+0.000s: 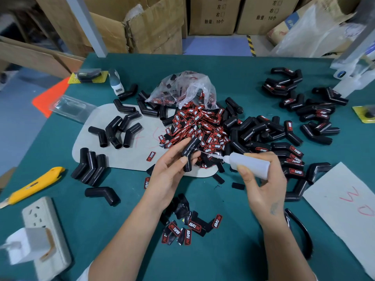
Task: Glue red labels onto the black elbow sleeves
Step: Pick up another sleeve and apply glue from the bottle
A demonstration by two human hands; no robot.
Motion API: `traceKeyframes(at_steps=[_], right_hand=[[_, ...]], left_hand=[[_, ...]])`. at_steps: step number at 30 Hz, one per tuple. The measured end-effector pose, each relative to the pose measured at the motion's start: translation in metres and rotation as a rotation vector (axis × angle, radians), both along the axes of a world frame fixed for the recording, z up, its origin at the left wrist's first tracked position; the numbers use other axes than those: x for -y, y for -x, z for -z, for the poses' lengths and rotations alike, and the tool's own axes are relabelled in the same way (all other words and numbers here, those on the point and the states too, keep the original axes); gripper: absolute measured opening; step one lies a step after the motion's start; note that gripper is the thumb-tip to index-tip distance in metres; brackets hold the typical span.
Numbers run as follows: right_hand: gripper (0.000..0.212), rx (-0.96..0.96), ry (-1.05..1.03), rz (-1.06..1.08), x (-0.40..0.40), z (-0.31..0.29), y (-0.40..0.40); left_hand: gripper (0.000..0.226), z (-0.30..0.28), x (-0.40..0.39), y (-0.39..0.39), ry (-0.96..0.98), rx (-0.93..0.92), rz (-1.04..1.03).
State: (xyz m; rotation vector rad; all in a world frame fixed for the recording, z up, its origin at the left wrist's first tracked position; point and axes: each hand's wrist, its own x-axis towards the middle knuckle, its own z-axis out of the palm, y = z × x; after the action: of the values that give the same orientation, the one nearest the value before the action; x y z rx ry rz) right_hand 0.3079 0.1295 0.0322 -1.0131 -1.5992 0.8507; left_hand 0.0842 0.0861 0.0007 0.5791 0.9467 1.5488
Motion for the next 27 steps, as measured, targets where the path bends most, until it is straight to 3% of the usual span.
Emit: traceKeyframes(at_steps=[27], right_hand=[[0.022,0.000,-0.006,-0.003,-0.0002,-0.0016,-0.0013]], left_hand=[[0.047,0.0027,-0.0003,0.0029,0.001,0.029,0.023]])
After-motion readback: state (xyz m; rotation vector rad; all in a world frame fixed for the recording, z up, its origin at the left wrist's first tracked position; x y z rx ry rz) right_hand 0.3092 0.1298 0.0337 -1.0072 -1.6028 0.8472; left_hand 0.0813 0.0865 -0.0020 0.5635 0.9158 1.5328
